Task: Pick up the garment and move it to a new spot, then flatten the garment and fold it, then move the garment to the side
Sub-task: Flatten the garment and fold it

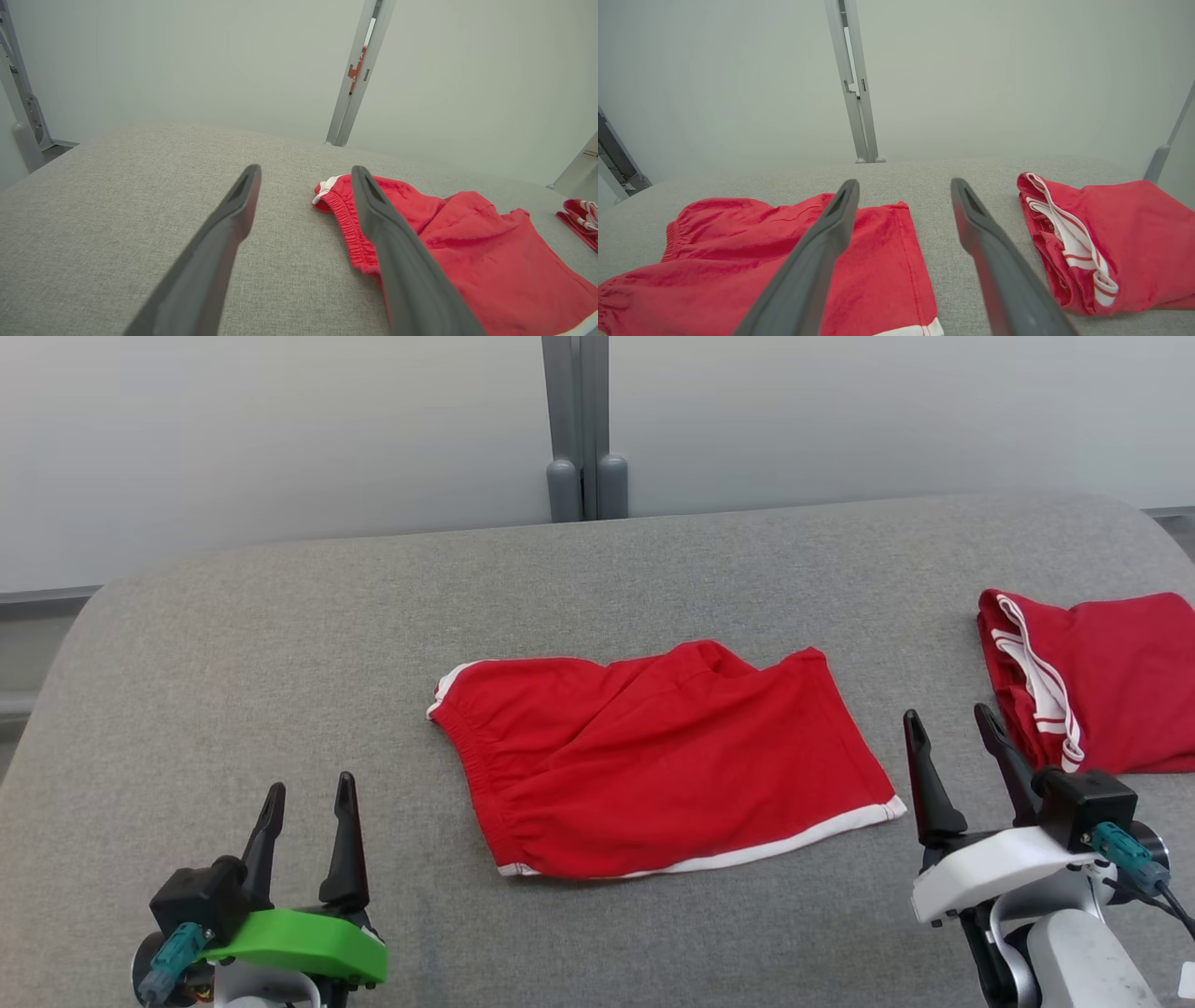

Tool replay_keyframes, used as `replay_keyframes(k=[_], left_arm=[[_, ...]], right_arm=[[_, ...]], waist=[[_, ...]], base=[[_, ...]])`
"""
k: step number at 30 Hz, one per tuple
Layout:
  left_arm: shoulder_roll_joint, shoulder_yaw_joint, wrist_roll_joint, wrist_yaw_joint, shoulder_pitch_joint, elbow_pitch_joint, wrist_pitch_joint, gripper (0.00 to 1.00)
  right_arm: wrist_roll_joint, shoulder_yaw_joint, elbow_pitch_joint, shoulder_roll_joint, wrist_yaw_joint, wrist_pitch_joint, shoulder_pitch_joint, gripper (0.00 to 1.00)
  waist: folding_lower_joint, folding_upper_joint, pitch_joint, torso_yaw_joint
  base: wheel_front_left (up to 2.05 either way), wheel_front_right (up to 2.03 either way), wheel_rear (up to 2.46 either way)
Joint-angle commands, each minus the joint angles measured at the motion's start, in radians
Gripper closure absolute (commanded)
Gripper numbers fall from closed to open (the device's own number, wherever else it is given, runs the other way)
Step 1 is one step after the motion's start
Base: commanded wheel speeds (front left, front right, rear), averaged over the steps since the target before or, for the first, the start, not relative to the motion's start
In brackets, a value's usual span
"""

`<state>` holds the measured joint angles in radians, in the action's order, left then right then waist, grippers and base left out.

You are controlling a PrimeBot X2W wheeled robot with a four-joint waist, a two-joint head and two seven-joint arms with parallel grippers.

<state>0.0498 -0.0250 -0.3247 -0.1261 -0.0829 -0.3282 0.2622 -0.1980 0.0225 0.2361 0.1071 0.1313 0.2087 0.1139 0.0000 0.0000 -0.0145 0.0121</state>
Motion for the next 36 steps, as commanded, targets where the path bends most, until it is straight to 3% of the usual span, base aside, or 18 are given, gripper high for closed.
replay_keyframes(k=[1, 9, 13, 16, 20, 28, 36], left_arm=[[0.002, 0.0, -0.01, 0.002, 0.011, 0.004, 0.003, 0.0], [0.002, -0.029, -0.001, -0.001, 0.007, 0.006, 0.003, 0.0], [0.002, -0.104, 0.01, -0.004, 0.023, -0.056, 0.003, 0.0], [0.006, -0.219, -0.001, -0.005, 0.015, -0.129, 0.003, 0.0], [0.011, -0.299, -0.038, -0.005, -0.027, -0.2, 0.003, 0.0], [0.027, -0.406, -0.057, -0.005, -0.131, -0.294, 0.003, 0.0], [0.044, -0.469, -0.085, -0.005, -0.189, -0.321, 0.003, 0.0]], right_arm=[[0.009, -0.004, -0.007, 0.006, -0.001, -0.002, 0.004, 0.0], [0.034, -0.026, -0.014, -0.003, -0.001, -0.028, -0.001, 0.0], [0.036, -0.049, 0.022, 0.001, -0.001, -0.075, -0.002, 0.0], [0.036, -0.07, 0.08, 0.015, -0.001, -0.133, -0.001, 0.0], [0.023, -0.086, 0.159, 0.023, -0.001, -0.199, 0.038, 0.0], [0.008, -0.082, 0.291, 0.031, -0.001, -0.233, 0.144, 0.0], [-0.042, 0.017, 0.435, 0.028, -0.001, -0.299, 0.22, 0.0]], waist=[[0.0, 0.0, -0.001, 0.0], [0.0, 0.0, 0.004, 0.008], [0.0, 0.0, 0.011, 0.009], [0.0, 0.0, 0.026, 0.01], [0.0, 0.0, 0.062, 0.011], [0.0, 0.0, 0.133, 0.009], [0.0, 0.0, 0.156, 0.026]], base=[[0.0, 0.0, 0.0], [0.0, 0.0, 0.0], [0.0, 0.0, 0.0], [0.0, 0.0, 0.0], [0.0, 0.0, 0.0], [0.0, 0.0, 0.0], [0.0, 0.0, 0.0]])
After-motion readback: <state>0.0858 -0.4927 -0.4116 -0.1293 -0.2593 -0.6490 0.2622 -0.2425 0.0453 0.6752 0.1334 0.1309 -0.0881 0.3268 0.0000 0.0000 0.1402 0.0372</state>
